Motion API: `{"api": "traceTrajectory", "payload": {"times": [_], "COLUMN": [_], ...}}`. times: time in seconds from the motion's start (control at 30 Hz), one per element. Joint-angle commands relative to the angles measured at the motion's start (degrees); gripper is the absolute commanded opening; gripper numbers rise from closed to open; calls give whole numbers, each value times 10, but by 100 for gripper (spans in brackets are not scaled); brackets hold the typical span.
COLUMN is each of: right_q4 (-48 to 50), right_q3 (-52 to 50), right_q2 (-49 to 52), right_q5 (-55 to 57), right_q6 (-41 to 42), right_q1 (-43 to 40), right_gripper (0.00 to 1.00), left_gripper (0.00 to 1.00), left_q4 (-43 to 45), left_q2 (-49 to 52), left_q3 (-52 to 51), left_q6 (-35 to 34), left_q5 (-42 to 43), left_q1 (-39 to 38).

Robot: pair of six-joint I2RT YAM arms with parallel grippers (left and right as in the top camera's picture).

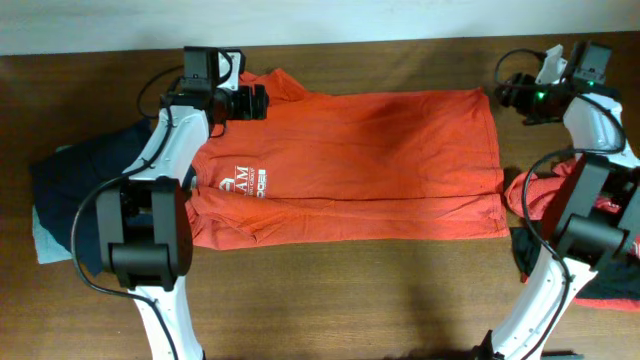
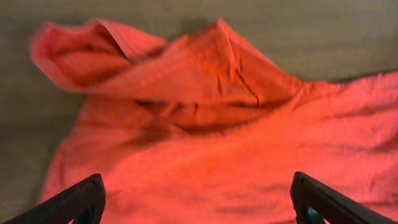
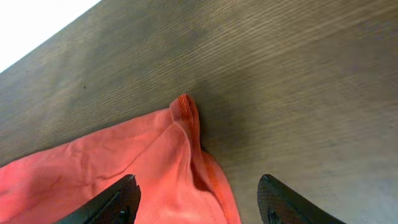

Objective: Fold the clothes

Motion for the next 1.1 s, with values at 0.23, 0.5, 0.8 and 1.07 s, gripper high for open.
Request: {"api": "traceTrajectory", "payload": {"times": [0.23,0.5,0.8,1.07], "right_q4": [126,156,72,-124], "right_q3": [13,13,53,155], "right_q2": [88,103,86,35], "right_q5": [-32,-27,-49,-107], "right_q6": [-6,-4,-9,-11], "right_q1": [35,61,47,41], "right_gripper": [64,55,21,9], "left_gripper": [94,94,94,94], "left_q4": [-59,-61,-67,-69], "left_q2": [-3,-3,-10,-14], "left_q3": [2,2,3,29], "left_q6": [-6,-6,-6,-6], "left_q5": [9,20,19,19], "left_q1": [-5,-5,-5,-3]}}
